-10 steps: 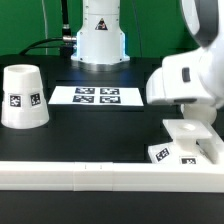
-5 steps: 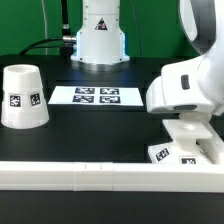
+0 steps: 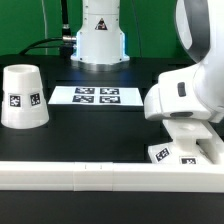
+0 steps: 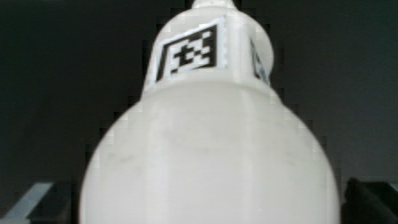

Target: Assemble lamp

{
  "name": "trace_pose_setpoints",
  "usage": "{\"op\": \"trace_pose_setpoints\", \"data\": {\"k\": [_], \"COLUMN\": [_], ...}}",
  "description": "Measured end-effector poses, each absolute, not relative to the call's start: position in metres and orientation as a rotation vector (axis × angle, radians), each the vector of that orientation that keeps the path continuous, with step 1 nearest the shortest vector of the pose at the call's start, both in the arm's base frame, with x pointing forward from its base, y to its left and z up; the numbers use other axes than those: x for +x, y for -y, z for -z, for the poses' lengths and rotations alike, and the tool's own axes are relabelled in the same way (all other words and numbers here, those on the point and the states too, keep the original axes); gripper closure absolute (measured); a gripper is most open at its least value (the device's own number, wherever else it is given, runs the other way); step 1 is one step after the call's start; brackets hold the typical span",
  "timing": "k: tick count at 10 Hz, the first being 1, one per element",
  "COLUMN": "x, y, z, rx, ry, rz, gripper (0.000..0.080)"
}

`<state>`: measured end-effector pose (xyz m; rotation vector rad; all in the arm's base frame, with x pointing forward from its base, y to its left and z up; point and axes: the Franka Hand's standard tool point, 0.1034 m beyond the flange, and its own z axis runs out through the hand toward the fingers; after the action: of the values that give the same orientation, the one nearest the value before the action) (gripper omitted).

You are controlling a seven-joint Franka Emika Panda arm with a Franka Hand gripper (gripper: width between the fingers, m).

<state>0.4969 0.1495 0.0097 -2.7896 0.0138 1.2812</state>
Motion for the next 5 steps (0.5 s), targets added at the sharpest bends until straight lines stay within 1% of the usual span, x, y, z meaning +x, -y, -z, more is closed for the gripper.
{"op": "trace_pose_setpoints", "data": {"k": [3, 4, 5], "x": [0.4969, 0.4971, 0.4971], "y": [-0.1460, -0.1456, -0.1456], "z": [-0.0081, -0.0081, -0.0081], "rx": [-2.798, -2.800, -2.800], "ry": [-0.082, -0.092, -0.091], "rz": [-1.292, -1.293, -1.293], "gripper": [0.0101, 0.0227, 0.0226]}}
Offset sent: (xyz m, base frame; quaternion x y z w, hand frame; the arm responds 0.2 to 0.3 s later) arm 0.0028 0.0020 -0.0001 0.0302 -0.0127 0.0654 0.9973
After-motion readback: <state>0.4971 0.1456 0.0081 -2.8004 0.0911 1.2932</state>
